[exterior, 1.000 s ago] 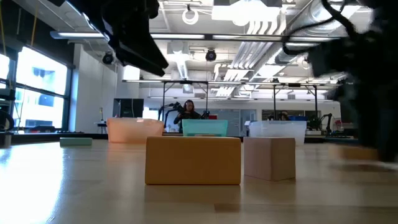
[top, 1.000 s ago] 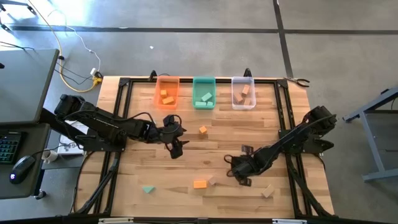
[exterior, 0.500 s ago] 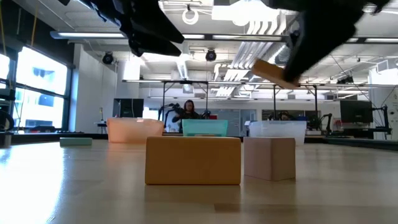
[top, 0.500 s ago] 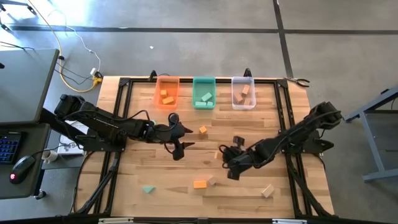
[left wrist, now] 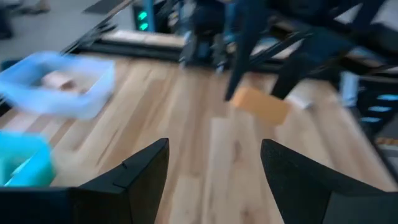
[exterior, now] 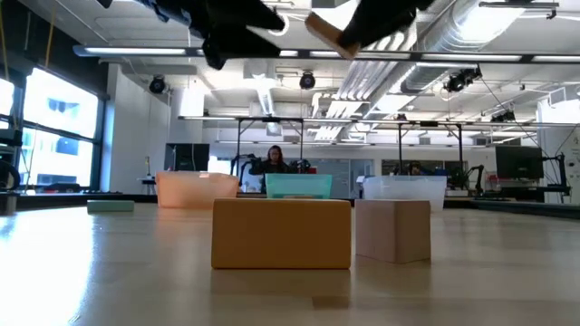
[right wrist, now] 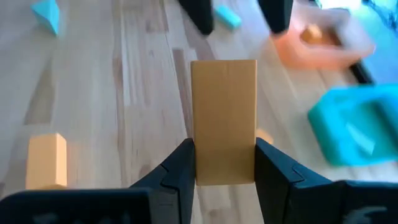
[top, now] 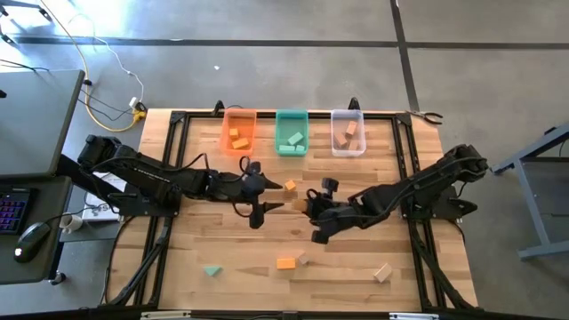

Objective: Sort & place blocks by color
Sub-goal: Put the orange block into the orange bin

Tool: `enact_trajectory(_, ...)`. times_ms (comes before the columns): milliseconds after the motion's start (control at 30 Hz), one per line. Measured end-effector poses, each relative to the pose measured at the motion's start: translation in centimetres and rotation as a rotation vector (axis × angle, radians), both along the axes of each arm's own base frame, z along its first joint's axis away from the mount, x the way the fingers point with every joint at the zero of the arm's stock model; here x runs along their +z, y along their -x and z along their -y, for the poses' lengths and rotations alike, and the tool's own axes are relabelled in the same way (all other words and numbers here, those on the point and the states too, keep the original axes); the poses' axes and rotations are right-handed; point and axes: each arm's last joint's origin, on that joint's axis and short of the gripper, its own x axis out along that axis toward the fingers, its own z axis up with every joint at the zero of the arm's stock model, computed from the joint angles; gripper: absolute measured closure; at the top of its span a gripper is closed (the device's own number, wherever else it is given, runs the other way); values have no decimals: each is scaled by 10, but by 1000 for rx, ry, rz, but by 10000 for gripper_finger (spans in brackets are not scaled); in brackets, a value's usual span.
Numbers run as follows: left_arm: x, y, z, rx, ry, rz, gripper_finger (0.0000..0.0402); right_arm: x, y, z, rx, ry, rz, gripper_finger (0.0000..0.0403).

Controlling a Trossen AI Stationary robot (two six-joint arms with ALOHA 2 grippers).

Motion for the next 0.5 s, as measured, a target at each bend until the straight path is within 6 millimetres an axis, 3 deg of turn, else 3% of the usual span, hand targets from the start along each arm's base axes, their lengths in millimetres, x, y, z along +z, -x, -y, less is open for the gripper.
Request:
enact_trajectory(200,6,-2,2,-62,56,73,160,20,-6,2,23,75,42,298)
enact_trajectory(500,16,-5,-3,48,382,231,160,26,-11,14,32,156,35,298)
